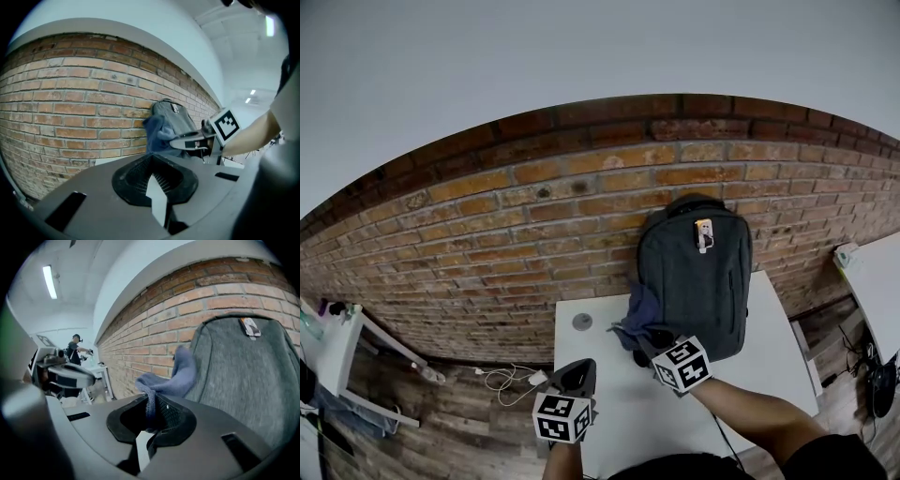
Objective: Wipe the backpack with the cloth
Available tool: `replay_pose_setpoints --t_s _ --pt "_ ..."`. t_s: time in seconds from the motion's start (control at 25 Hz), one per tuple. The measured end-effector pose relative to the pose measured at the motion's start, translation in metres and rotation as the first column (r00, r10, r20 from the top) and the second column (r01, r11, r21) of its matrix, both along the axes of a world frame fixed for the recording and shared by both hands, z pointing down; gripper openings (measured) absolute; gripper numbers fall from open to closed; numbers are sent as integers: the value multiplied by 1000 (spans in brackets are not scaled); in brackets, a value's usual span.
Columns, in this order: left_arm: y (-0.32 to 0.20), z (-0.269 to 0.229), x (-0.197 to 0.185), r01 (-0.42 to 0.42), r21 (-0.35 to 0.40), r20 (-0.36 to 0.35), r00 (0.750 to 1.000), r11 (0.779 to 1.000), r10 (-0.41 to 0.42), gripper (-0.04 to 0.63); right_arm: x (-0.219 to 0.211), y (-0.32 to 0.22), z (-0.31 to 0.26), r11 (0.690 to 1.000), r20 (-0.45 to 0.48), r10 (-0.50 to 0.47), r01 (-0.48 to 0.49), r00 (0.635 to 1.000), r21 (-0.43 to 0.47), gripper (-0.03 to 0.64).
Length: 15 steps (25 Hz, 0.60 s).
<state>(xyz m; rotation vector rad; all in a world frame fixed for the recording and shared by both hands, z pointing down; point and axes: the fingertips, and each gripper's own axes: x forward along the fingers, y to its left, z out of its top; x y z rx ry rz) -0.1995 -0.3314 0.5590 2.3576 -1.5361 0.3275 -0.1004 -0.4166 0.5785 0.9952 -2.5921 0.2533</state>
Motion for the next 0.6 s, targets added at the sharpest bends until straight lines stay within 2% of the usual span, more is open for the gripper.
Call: replay_pose_setpoints --t_s 0.16,0.28,0.6 --pt "1 1 4 -10 -5 6 1000 1000 10 -13 13 21 42 996 -33 28 -31 999 -81 29" --pt "3 2 9 -20 -8 10 1000 1000 20 -12 22 31 65 993 -63 47 -54 997 -106 29" --pt "4 3 18 -50 -14 20 999 999 50 -12 33 37 76 995 -127 87 -92 988 -40 29"
